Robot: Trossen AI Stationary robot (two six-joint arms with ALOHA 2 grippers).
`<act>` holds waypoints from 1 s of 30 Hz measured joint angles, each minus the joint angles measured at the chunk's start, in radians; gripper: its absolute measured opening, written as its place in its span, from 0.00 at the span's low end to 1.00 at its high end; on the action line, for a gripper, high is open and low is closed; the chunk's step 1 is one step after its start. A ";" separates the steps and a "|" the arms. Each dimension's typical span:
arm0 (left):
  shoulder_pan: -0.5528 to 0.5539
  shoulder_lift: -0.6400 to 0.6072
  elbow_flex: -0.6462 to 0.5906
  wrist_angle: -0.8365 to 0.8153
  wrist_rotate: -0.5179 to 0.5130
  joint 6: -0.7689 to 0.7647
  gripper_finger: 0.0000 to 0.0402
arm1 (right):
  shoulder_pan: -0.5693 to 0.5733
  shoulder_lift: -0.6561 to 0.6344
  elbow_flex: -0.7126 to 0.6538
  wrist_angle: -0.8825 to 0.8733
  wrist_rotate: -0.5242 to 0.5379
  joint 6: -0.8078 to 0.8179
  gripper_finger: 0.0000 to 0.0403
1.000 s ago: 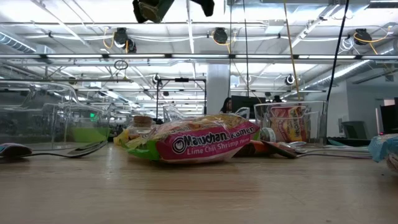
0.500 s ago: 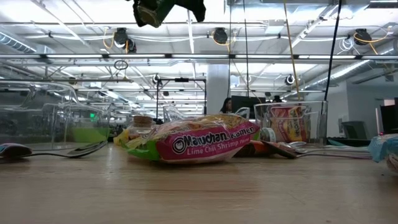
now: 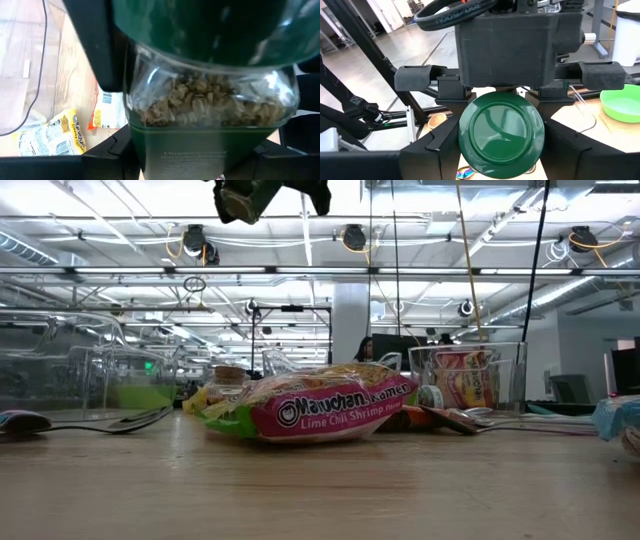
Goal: Pick & Place Food Item
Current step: Put the green spice bottle into the middle transparent bin
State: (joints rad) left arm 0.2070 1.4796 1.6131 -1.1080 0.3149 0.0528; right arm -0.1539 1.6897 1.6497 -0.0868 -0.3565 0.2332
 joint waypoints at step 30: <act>0.003 0.000 -0.001 0.004 -0.006 0.005 0.74 | -0.015 0.000 0.000 -0.005 -0.019 -0.033 0.49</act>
State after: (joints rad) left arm 0.2096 1.4792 1.6123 -1.1036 0.3088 0.0582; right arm -0.1688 1.6897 1.6497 -0.0923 -0.3756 0.2005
